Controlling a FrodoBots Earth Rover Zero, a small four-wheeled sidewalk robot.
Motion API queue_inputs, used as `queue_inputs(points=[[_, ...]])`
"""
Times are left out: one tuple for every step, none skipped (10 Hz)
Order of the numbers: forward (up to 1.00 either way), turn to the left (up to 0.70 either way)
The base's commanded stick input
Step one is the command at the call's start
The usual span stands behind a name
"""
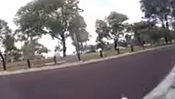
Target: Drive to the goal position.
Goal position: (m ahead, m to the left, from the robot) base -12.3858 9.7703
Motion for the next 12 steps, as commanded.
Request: queue_inputs(points=[[0.0,-0.6],[0.0,-0.6],[0.0,-0.6],[0.0,-0.6],[0.0,-0.6],[0.0,-0.6],[0.0,-0.54],[0.0,-0.35],[0.0,-0.16],[0.0,0.0],[0.0,0.0],[0.0,0.0]])
